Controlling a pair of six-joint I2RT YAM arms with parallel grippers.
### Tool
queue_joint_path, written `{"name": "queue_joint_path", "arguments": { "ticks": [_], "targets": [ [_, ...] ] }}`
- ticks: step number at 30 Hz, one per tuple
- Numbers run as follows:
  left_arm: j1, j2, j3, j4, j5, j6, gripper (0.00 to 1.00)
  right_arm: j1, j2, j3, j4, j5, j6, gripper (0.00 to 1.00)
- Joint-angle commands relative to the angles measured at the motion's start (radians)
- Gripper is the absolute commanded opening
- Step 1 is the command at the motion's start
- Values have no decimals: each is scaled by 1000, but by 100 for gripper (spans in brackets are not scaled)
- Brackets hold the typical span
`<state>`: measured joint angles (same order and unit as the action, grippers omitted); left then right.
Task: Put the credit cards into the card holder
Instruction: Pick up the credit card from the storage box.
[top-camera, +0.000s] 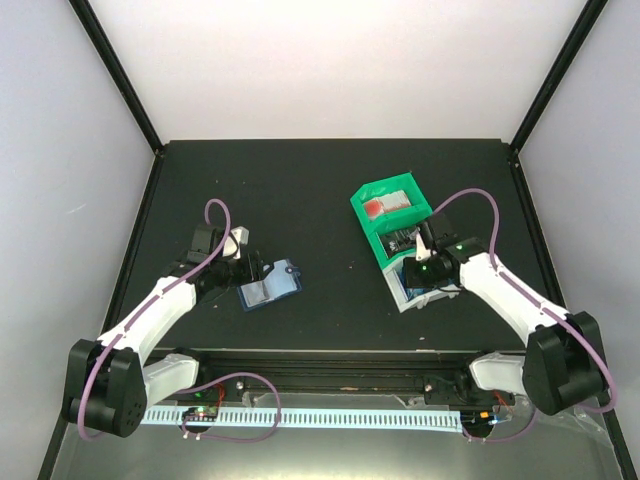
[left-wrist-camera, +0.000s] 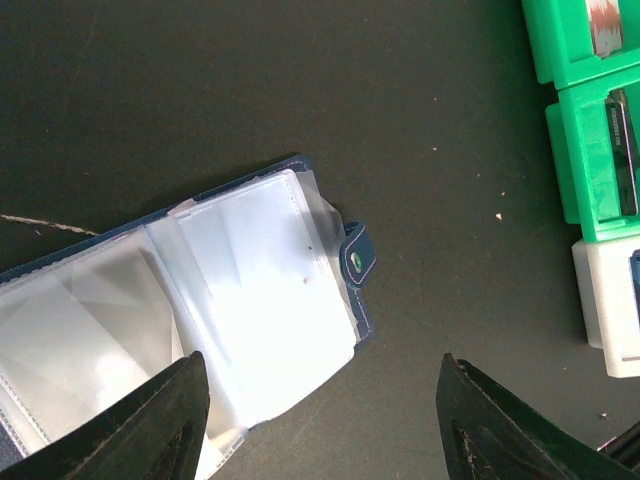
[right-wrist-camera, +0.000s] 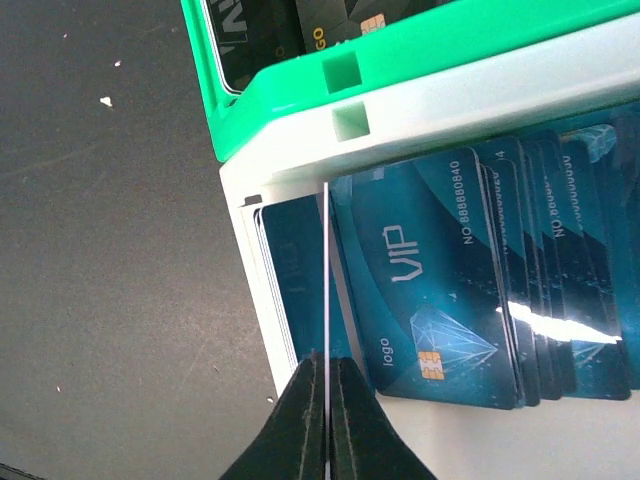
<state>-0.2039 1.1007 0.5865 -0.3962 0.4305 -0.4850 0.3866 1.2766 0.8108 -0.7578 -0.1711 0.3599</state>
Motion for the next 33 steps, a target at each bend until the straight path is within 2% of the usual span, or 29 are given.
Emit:
{"name": "queue_joint_path", "arguments": {
  "ticks": [1,9,14,18,23,28,33],
  "targets": [
    [5,-15,32,-4,0,9,65,3,-45,18,-33,43,13,4],
    [6,-2,34,-17,-36,-31,79,3,-175,101,-139,162,-22,3],
    [7,-36,11,-40,-153,-83,82,2,-242,136,-61,0,-35,4],
    [9,-42,-21,-43,-230,-116,82,32,-207,115,104,-176,37,5],
    [17,-12,-43,-64,-349,-137,77,204,-60,102,394,-239,161,5],
    [29,5,-63,-65,-409,-140,68,392,221,177,597,-197,313,4],
    [45,24,-85,-40,-434,-143,59,483,496,309,755,-249,434,4]
  ]
}}
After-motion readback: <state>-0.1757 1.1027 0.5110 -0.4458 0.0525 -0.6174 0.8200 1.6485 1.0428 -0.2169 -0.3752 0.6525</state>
